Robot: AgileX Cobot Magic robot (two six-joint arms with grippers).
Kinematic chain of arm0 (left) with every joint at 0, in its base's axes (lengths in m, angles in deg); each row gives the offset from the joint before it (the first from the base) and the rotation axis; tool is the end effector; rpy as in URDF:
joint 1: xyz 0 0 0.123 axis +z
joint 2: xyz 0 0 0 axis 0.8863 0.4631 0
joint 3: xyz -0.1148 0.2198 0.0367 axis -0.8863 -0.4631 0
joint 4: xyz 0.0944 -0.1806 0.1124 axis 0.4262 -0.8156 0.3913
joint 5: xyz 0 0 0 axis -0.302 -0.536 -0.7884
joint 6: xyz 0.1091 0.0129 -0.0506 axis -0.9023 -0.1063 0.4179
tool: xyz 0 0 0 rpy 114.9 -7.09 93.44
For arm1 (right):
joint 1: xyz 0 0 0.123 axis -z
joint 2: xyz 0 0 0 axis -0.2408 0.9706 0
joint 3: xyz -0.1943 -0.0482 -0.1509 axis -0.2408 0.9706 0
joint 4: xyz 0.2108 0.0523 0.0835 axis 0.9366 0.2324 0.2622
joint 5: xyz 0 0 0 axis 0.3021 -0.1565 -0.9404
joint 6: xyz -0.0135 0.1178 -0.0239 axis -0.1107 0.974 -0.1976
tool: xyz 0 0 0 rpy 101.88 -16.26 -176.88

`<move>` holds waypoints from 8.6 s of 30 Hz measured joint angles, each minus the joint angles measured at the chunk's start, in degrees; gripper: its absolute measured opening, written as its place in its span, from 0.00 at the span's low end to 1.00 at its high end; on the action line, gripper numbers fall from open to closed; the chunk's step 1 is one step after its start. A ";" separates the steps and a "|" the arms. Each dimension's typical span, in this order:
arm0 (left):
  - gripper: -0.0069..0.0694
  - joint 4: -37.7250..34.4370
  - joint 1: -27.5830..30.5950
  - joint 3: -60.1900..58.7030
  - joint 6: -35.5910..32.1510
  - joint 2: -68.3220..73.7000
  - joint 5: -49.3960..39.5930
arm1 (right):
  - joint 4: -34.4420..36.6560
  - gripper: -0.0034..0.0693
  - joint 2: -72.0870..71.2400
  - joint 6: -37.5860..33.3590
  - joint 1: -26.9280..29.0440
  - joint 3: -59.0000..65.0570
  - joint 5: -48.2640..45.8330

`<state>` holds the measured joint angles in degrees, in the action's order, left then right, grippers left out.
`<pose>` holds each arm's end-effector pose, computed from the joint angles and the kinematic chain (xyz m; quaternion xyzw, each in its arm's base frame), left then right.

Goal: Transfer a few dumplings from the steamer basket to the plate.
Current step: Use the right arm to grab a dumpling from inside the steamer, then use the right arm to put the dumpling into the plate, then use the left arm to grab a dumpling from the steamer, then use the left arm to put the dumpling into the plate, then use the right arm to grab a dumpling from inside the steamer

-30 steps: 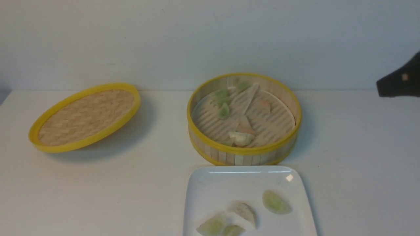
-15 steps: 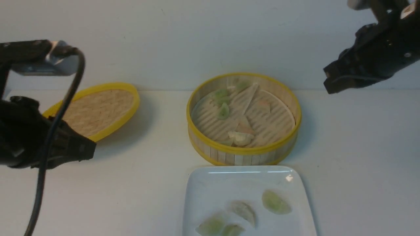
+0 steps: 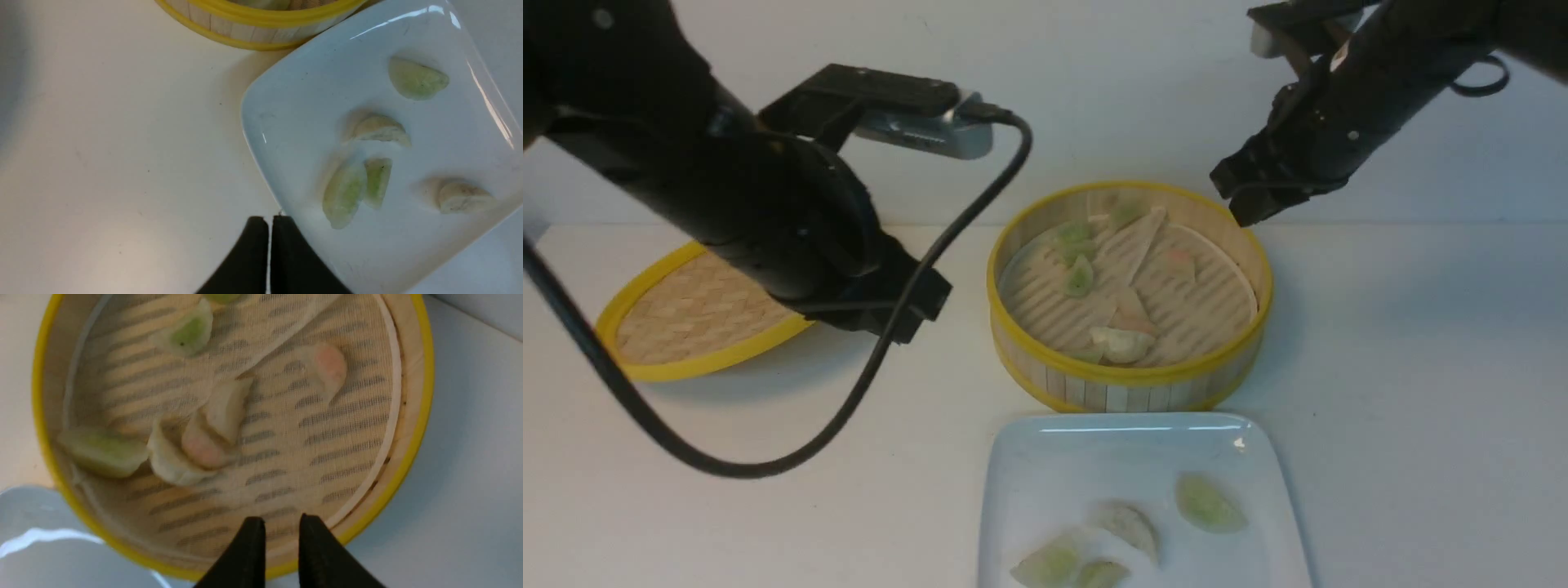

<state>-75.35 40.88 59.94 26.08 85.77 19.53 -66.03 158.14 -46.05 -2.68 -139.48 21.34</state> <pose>0.2688 -0.1387 0.2796 0.2398 0.9379 -0.1555 0.1968 0.3843 0.1365 0.2370 -0.2271 0.9508 0.0986 0.1864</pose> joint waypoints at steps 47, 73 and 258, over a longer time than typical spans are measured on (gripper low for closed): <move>0.08 1.37 -2.67 2.40 -0.10 2.37 -3.01 | 4.87 0.30 -5.13 1.48 -1.74 -6.01 -6.38; 0.08 1.26 -2.67 2.40 -0.63 2.37 -2.70 | 6.04 0.31 -17.07 1.13 -18.23 56.95 29.26; 0.08 10.78 -8.50 4.20 5.43 -24.50 -9.42 | -1.49 0.05 -7.06 6.49 -5.06 8.56 7.01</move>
<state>-64.56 32.38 64.13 31.52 61.27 10.11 -67.52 151.08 -39.56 -7.74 -130.93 28.35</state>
